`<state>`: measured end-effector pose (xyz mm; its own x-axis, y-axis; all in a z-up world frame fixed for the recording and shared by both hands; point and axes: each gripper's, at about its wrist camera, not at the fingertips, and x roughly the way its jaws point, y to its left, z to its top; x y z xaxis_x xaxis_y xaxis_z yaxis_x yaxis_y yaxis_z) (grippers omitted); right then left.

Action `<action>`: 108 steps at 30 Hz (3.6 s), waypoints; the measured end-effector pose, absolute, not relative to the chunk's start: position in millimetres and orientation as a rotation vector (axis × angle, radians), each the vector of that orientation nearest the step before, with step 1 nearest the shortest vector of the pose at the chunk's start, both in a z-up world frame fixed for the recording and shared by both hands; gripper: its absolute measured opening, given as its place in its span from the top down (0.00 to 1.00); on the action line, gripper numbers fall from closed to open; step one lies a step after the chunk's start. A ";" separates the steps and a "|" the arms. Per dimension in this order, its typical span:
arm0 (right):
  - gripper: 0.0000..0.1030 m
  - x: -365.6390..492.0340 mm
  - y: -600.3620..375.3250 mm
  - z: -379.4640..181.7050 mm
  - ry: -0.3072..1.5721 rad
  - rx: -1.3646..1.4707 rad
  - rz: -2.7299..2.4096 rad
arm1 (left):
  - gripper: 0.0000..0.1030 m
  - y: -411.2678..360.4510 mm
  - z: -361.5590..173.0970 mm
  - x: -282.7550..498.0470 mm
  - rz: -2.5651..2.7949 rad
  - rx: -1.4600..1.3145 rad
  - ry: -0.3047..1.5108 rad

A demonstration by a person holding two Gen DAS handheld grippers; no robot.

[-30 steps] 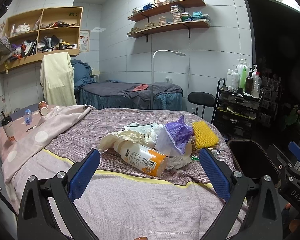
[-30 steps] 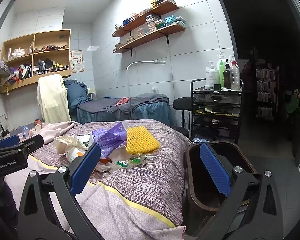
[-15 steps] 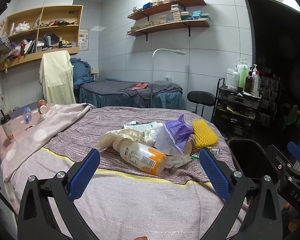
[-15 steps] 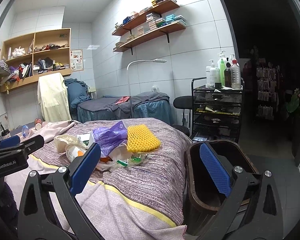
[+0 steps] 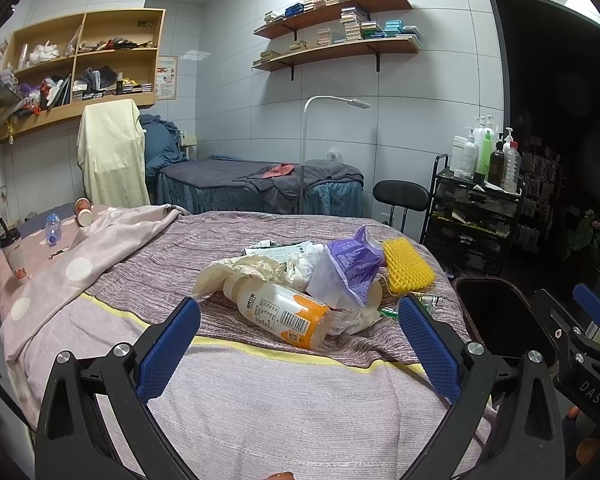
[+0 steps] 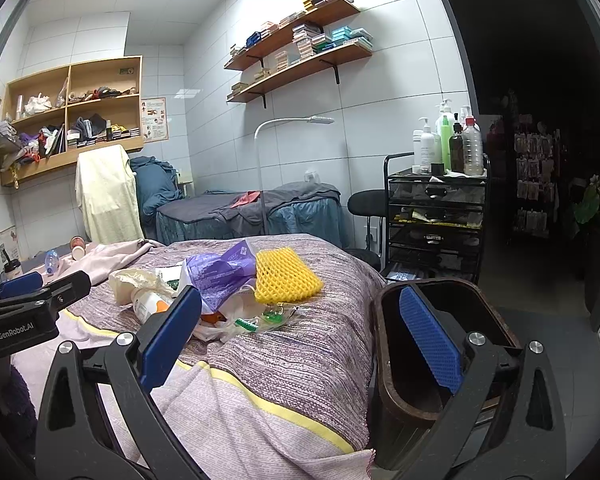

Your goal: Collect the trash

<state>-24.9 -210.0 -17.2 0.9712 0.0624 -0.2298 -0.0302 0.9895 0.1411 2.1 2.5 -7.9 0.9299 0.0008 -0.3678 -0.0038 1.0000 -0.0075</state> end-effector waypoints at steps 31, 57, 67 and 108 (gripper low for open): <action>0.05 -24.7 -205.9 -18.7 0.246 0.140 0.055 | 0.06 3.9 -13.5 0.5 0.006 -0.010 0.385; 0.05 46.6 -177.0 -34.6 0.496 0.069 0.258 | 0.06 53.8 -53.6 47.6 -0.018 -0.039 0.632; 0.05 112.9 -171.8 -27.8 0.588 0.040 0.294 | 0.12 90.9 -40.9 111.7 -0.068 0.004 0.641; 0.82 242.7 -205.5 -50.2 0.758 0.101 0.305 | 0.93 99.6 -7.3 145.4 -0.269 -0.080 0.540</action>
